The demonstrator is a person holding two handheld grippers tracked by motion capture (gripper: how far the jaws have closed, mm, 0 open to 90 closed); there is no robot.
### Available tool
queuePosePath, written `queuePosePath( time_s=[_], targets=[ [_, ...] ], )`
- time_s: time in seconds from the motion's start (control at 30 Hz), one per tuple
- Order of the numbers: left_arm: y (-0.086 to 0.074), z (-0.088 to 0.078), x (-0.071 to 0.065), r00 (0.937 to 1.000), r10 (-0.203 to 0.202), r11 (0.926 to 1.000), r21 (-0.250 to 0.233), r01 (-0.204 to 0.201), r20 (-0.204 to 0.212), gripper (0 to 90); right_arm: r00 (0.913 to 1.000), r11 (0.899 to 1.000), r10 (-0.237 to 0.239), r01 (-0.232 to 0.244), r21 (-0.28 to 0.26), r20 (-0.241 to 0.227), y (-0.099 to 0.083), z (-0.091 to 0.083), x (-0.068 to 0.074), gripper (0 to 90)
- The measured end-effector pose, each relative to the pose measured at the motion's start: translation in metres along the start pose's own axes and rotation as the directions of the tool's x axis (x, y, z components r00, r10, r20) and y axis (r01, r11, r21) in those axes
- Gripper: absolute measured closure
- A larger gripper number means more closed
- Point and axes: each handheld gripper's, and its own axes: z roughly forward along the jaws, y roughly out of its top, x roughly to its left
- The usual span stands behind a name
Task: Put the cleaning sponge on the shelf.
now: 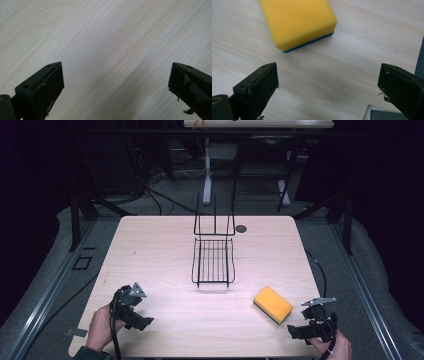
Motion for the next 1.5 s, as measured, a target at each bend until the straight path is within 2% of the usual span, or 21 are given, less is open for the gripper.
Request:
queuePosePath(
  time_s=[0.27,0.43,0.6,0.63,0.67,0.77,0.87,0.9,1.1,1.2,1.43,1.47,1.5],
  targets=[
    [0.003,0.002,-0.002,0.9998,0.019,0.9997,0.013,-0.019,0.005,0.2,0.9992,0.999,-0.034,0.034,0.005,-0.019,0.003,0.003,0.003,5.1],
    [0.004,0.003,-0.003,0.9995,0.026,0.9996,0.014,-0.026,0.016,0.2,0.9935,0.994,-0.108,0.108,0.011,-0.036,0.012,0.007,0.008,3.3],
    [0.004,0.004,-0.004,0.9994,0.031,0.9994,0.015,-0.032,0.013,0.2,0.9783,0.979,-0.204,0.204,0.010,-0.038,0.020,0.012,0.017,0.0],
    [0.004,0.003,-0.004,0.9994,0.031,0.9994,0.014,-0.032,0.014,0.2,0.9783,0.979,-0.204,0.204,0.010,-0.038,0.020,0.012,0.017,0.0],
    [0.004,0.004,-0.004,0.9995,0.030,0.9994,0.014,-0.030,0.014,0.2,0.9673,0.968,-0.249,0.250,0.012,-0.048,0.026,0.014,0.021,0.0],
    [0.004,0.003,-0.004,0.9994,0.033,0.9993,0.018,-0.033,0.012,0.2,0.9570,0.958,-0.284,0.285,0.009,-0.057,0.032,0.017,0.025,0.0],
    [0.004,0.003,-0.005,0.9995,0.031,0.9994,0.016,-0.032,0.009,0.2,0.9521,0.953,-0.301,0.302,0.016,-0.055,0.037,0.019,0.026,0.0],
    [0.004,0.002,-0.005,0.9995,0.030,0.9995,0.013,-0.030,0.012,0.2,0.9467,0.947,-0.317,0.319,0.025,-0.057,0.042,0.023,0.026,0.0],
    [0.004,0.003,-0.005,0.9994,0.033,0.9993,0.019,-0.033,0.012,0.2,0.9439,0.946,-0.321,0.324,0.026,-0.078,0.053,0.029,0.022,0.0],
    [0.004,0.004,-0.004,0.9992,0.035,0.9991,0.026,-0.035,0.017,0.2,0.9418,0.945,-0.318,0.324,0.047,-0.110,0.058,0.037,0.018,0.0],
    [0.003,0.002,-0.004,0.9994,0.033,0.9993,0.020,-0.033,0.012,0.2,0.9426,0.946,-0.305,0.316,0.071,-0.136,0.058,0.041,0.017,1.5],
    [0.003,0.002,-0.005,0.9993,0.033,0.9992,0.021,-0.034,0.015,0.2,0.9452,0.950,-0.295,0.306,0.063,-0.139,0.058,0.041,0.016,13.4],
    [0.003,0.002,-0.005,0.9994,0.033,0.9992,0.021,-0.034,0.013,0.2,0.9448,0.950,-0.294,0.305,0.063,-0.144,0.058,0.041,0.016,18.8]
  ],
)
